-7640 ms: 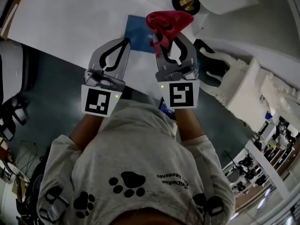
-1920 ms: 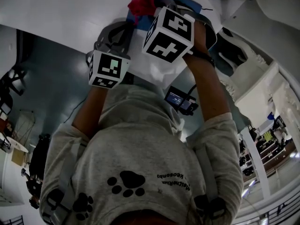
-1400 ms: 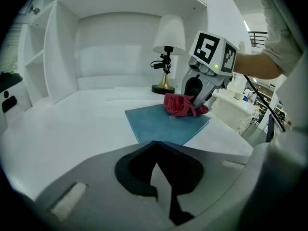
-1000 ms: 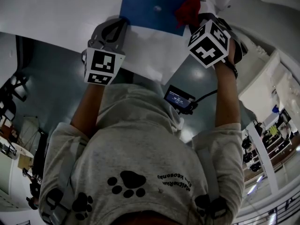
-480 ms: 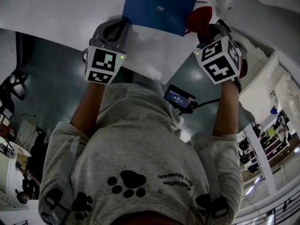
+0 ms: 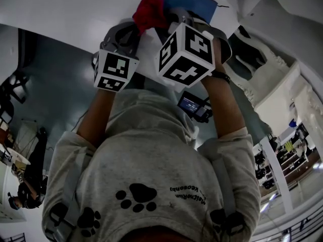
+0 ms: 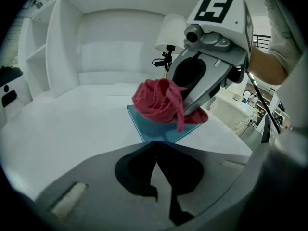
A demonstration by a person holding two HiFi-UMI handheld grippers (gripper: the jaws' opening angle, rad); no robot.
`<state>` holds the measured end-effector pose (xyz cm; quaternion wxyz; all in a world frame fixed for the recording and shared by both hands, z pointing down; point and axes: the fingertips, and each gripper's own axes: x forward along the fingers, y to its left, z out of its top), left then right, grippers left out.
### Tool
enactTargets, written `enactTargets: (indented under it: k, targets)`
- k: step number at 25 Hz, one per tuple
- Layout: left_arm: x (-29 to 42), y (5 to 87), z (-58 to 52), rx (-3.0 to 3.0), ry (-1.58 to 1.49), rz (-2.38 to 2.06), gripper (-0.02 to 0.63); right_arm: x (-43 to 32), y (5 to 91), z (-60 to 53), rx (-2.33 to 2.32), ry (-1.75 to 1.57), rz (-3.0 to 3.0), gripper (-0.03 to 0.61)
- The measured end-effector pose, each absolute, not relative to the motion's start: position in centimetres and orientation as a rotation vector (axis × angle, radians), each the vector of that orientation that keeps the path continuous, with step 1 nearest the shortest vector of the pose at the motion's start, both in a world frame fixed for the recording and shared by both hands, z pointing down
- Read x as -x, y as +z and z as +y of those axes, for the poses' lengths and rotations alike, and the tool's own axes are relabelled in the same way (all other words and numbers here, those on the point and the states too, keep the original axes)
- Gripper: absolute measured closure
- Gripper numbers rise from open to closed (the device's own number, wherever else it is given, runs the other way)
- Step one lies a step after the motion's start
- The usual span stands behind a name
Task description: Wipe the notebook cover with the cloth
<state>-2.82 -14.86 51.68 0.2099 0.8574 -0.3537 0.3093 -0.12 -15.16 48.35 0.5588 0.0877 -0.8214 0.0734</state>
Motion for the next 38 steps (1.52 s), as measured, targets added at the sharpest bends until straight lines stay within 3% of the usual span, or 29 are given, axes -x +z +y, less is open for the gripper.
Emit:
enactTargets:
  k: [14,38]
  targets:
    - [3.2,51.7,-14.4,-2.377,0.898,-0.993,0.614,2.9,51.3,-14.4,-0.076,0.123,-1.841,0.5]
    - [3.0,51.3,-14.7,-2.388,0.909,-0.987,0.615,-12.8,51.5,-11.5,-0.234,0.327,-1.636,0.5]
